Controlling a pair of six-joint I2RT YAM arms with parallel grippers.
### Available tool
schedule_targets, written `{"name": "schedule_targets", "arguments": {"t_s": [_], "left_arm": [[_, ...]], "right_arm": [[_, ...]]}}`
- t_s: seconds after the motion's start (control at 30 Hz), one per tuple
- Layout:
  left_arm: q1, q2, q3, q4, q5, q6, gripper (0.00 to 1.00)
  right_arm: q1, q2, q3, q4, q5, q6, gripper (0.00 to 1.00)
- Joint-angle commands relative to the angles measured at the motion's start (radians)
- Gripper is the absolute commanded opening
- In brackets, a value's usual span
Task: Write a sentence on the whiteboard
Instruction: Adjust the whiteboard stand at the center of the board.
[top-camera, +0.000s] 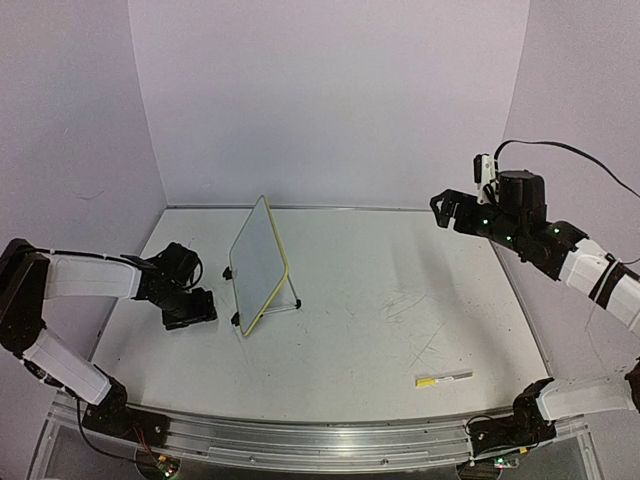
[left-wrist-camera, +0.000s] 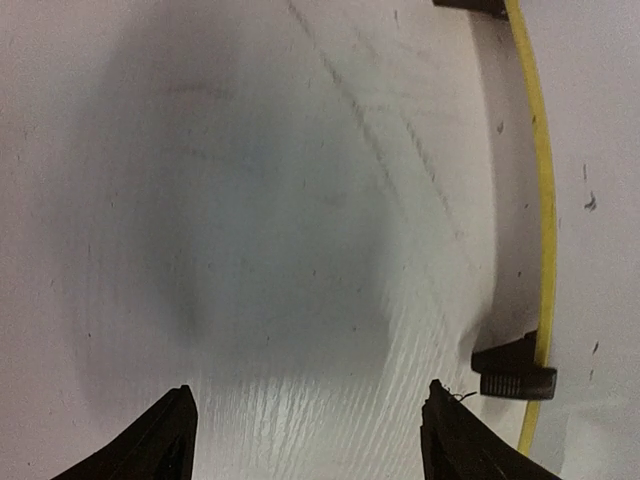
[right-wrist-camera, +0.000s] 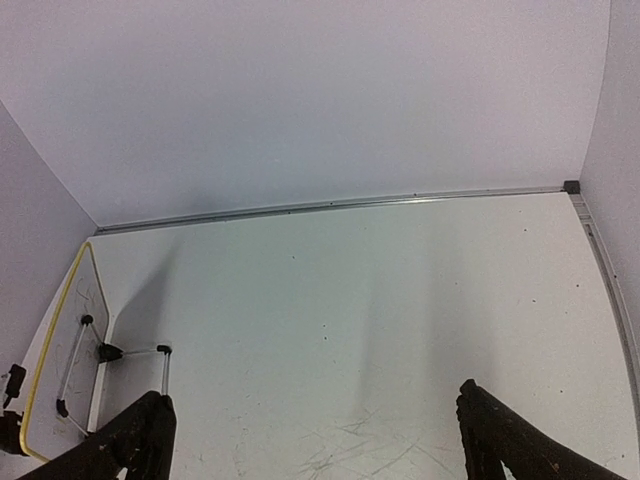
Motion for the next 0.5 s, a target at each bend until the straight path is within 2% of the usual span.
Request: {"name": "schedule_targets", "arguments": {"t_s": [0.0,0.17,0.47], "left_arm": [[0.000,0.086,0.119,0.087,-0.037,0.033,0.76],[-0.002,0.243,0.184,0.138,0.079,0.053,0.64],[-0.082,0.224,0.124,0.139,0.111,0.022,0.52]], "right_arm": [[-0.001,-0.031,-0.026,0.037,-0.012,0.015,0.98],[-0.001,-0.051,-0.045,0.037,-0.008,0.025,0.98],[-0.002,-0.047,-0.054,0.047,-0.008,0.033,0.98]]}}
